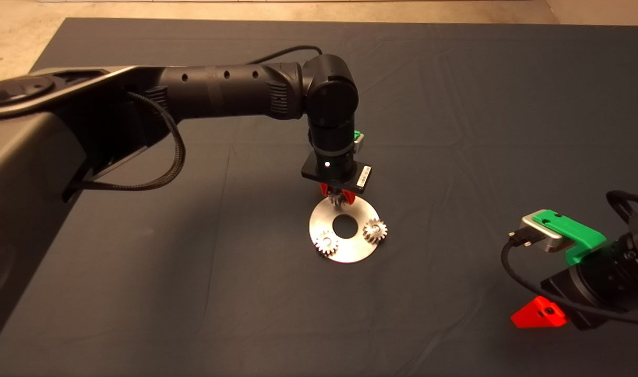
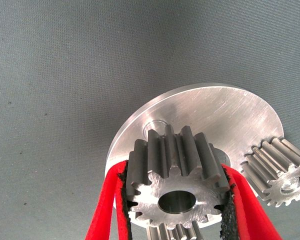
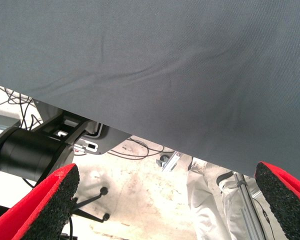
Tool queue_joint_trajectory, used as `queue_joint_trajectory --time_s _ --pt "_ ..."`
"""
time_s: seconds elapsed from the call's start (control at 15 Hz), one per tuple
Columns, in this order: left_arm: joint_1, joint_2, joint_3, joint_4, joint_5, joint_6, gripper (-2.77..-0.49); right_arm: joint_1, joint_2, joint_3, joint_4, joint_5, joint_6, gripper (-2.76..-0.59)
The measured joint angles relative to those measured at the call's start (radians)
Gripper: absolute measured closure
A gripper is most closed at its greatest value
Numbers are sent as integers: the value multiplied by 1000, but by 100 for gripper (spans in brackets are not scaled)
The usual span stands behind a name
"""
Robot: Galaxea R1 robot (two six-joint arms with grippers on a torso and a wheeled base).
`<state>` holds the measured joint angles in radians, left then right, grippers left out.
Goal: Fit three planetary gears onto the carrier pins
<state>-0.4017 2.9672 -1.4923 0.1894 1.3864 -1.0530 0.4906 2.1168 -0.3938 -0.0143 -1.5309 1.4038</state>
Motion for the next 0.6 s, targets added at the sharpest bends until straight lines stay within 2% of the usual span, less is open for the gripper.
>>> queue_joint_trajectory --time_s 0.6 --pt "0 3 -38 -7 -1 -4 -71 0 0 0 1 0 0 -262"
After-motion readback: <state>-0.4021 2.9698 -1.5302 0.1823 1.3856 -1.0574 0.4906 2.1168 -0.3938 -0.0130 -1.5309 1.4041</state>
